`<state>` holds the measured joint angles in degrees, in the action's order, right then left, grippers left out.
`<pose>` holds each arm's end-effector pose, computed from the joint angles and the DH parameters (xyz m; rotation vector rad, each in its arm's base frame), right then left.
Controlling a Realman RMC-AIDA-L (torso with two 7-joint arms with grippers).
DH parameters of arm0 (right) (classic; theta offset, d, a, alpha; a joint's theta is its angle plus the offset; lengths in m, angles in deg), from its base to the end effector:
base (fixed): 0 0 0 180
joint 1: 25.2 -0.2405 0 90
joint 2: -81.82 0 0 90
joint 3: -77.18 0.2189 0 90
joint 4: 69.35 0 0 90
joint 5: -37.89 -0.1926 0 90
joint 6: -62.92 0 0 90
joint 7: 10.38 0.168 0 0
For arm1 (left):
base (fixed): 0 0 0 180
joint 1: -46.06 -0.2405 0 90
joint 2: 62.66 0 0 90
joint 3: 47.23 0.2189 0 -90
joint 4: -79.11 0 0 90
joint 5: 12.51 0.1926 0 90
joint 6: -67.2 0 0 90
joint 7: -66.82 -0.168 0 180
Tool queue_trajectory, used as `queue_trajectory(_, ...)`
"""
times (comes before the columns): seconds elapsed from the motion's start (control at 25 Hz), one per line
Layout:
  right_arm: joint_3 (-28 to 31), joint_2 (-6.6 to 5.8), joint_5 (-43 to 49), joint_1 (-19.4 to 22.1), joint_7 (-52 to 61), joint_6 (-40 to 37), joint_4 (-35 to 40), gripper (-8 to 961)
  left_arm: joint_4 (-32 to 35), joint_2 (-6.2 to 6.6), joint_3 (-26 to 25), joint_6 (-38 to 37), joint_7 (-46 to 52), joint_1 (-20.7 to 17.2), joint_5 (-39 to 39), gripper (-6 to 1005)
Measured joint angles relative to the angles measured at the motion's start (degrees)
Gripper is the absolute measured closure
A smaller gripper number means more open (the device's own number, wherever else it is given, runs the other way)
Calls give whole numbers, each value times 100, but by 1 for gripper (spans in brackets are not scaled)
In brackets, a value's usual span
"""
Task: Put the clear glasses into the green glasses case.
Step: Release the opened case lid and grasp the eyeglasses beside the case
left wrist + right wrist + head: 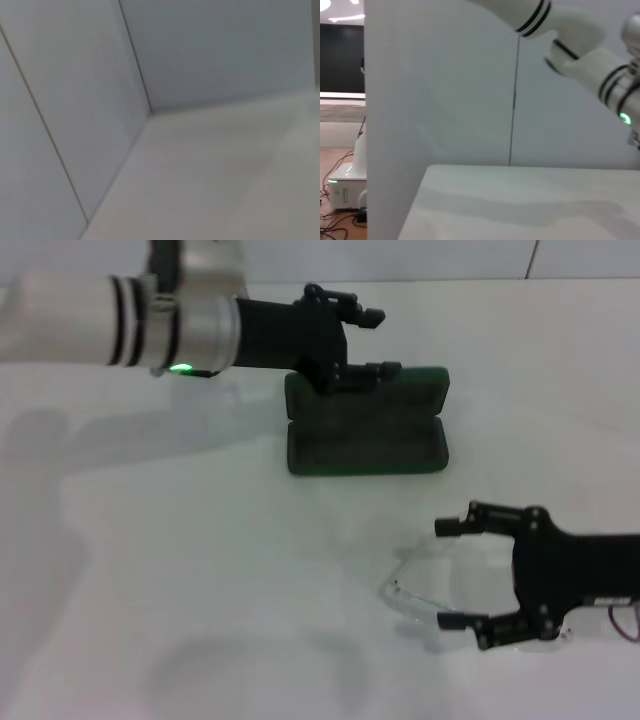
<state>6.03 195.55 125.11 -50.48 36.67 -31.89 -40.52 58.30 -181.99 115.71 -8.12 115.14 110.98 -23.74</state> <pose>0.2001 0.2518 -0.0262 -2.8898 -0.1021 0.8838 -0.1272 0.3885 -0.0486 -2.7668 0.1204 -0.4313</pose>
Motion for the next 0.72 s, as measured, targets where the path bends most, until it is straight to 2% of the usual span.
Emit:
queue_trajectory(0.08, 34, -39, 14, 4, 290, 23, 215, 84, -104, 20, 0, -539, -61, -256, -550, 383)
queue_trajectory(0.16, 56, -73, 52, 6, 556, 43, 411, 84, -203, 24, 2, -1021, -158, -586, -1094, 382)
queue_trajectory(0.2, 142, -183, 218, 6, 1421, 62, 1000, 84, -216, 25, 0, -1157, -196, -698, -1282, 382)
queue_trajectory(0.24, 213, -243, 444, 4, 2061, 25, 1449, 84, -225, 22, 1, -1355, -255, -882, -1546, 381)
queue_trajectory(0.36, 296, -289, 1289, -79, 3362, -143, 2556, 84, -198, 13, 1, -1843, -383, -1451, -2260, 380)
queue_trajectory(0.44, 283, -241, 1933, -195, 4119, -284, 3221, 84, -186, 6, 1, -1990, -396, -1729, -2489, 380)
queue_trajectory(0.52, 214, -92, 2804, -405, 4927, -591, 3891, 84, -183, -8, 1, -2033, -397, -1888, -2583, 381)
queue_trajectory(0.56, 198, -39, 3040, -472, 5088, -699, 4020, 84, -176, -13, 1, -2037, -390, -1947, -2596, 381)
queue_trajectory(0.64, 89, 144, 3738, -696, 5503, -928, 4252, 84, -139, -14, 1, -2042, -372, -2005, -2603, 381)
queue_trajectory(0.72, -249, 199, 4091, -838, 5815, -901, 4311, 85, -100, -7, 1, -2044, -364, -2057, -2607, 381)
